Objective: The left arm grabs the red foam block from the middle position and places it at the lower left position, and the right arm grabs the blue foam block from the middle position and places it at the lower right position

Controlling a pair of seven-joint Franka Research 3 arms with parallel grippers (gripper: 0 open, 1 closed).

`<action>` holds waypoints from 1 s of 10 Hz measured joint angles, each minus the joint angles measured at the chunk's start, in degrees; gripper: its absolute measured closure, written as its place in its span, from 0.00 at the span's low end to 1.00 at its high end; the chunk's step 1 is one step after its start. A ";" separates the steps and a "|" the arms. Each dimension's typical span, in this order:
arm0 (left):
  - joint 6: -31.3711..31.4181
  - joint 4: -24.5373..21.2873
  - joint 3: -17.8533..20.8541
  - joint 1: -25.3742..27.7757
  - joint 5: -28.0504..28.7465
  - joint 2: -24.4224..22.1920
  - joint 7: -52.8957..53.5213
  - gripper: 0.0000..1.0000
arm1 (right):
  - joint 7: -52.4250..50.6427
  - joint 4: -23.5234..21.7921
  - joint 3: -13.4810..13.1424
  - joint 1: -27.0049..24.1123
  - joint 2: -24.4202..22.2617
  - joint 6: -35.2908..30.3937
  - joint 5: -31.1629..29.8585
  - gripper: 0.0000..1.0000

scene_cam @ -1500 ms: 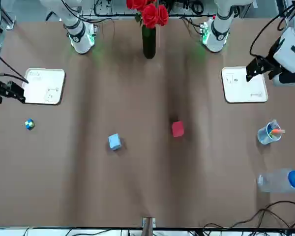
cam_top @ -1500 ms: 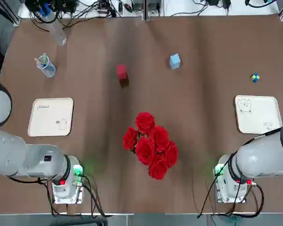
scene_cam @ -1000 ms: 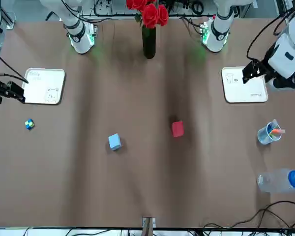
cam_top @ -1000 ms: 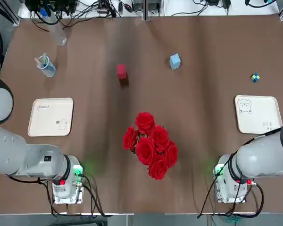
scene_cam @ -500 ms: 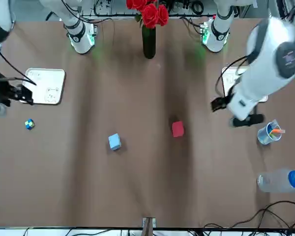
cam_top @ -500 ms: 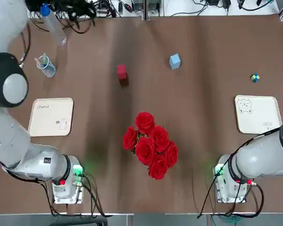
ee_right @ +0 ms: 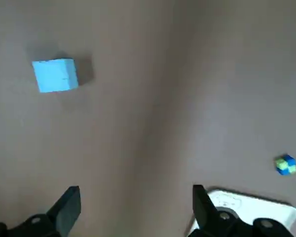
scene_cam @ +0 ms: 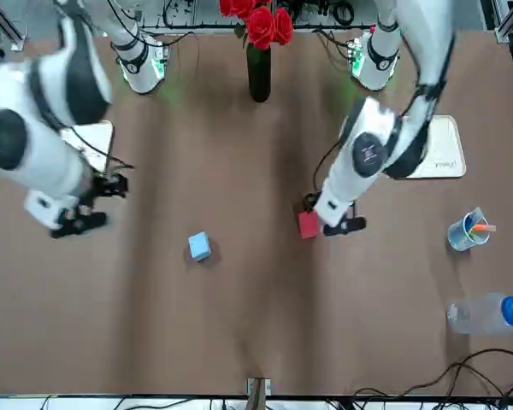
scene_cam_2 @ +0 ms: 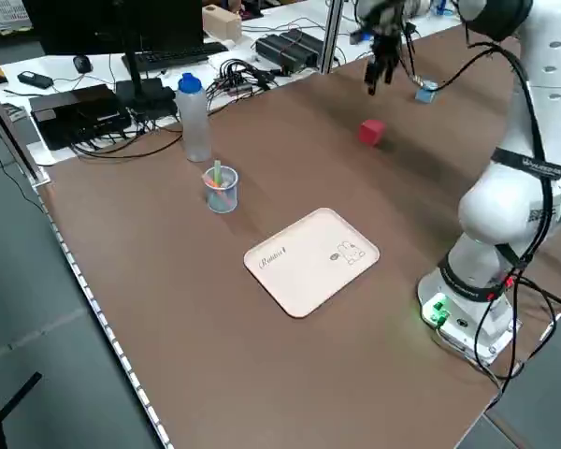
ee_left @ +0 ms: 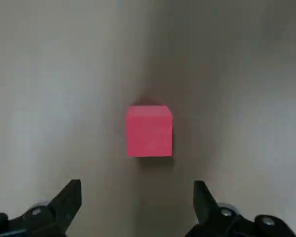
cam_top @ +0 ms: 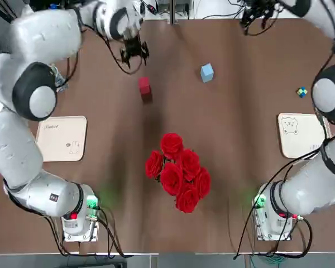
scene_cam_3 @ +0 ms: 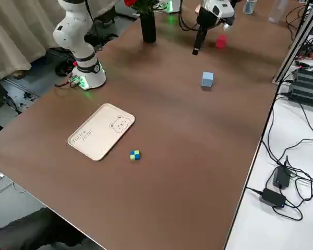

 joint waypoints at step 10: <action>10.02 0.19 0.67 -0.44 6.60 9.62 -10.89 0.00 | 10.51 -9.12 -0.09 8.87 16.56 37.44 5.71 0.00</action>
